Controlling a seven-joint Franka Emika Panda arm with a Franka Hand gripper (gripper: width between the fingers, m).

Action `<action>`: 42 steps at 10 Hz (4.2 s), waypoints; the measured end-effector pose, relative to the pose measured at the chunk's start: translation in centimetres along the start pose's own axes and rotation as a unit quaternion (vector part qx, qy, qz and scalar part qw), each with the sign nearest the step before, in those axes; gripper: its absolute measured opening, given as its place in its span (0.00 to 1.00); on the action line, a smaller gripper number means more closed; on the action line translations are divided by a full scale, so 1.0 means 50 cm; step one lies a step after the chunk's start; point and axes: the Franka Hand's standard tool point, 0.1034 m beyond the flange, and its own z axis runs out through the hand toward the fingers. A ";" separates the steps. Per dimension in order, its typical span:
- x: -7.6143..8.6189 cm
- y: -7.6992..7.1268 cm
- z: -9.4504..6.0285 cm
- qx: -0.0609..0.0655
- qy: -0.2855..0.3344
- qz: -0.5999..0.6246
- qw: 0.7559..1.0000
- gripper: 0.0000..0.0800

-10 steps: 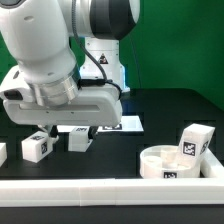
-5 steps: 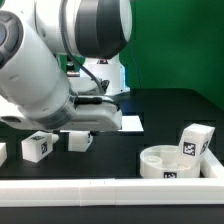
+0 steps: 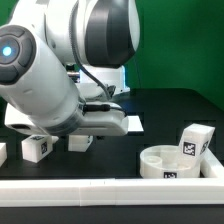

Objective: Assemble stool

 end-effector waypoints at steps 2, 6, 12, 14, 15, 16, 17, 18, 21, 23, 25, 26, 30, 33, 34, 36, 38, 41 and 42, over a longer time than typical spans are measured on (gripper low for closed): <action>0.002 0.006 0.015 -0.001 0.000 0.003 1.000 0.81; 0.002 0.008 0.017 -0.001 0.001 0.008 1.000 0.81; 0.002 0.008 0.017 0.000 0.001 0.008 1.000 0.42; 0.003 0.000 -0.008 -0.002 0.011 -0.005 1.000 0.42; -0.006 -0.017 -0.041 -0.003 0.026 -0.020 0.999 0.42; -0.021 -0.039 -0.072 -0.005 0.041 -0.031 0.999 0.42; -0.031 -0.069 -0.095 -0.004 0.055 -0.031 0.998 0.42; -0.039 -0.103 -0.111 -0.004 0.067 -0.024 0.997 0.42; -0.048 -0.204 -0.137 -0.009 0.104 -0.031 0.994 0.42; -0.038 -0.201 -0.141 -0.007 0.120 -0.029 0.992 0.42; -0.014 -0.206 -0.166 -0.005 0.204 -0.033 0.978 0.42; -0.023 -0.199 -0.171 -0.004 0.231 -0.039 0.972 0.42; -0.011 -0.229 -0.231 0.000 0.358 -0.045 0.933 0.42; 0.004 -0.223 -0.235 -0.004 0.453 -0.044 0.891 0.42; 0.007 -0.222 -0.235 -0.005 0.472 -0.044 0.880 0.42; 0.015 -0.221 -0.263 -0.013 0.538 -0.049 0.842 0.42; 0.004 -0.233 -0.289 -0.007 0.525 -0.051 0.849 0.42; 0.005 -0.237 -0.294 -0.004 0.525 -0.049 0.849 0.42; 0.004 -0.241 -0.295 -0.004 0.526 -0.050 0.849 0.42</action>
Offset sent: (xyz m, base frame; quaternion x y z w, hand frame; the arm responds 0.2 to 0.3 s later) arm -0.0127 -0.0019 -0.0124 -0.0070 0.0138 -0.0015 0.9999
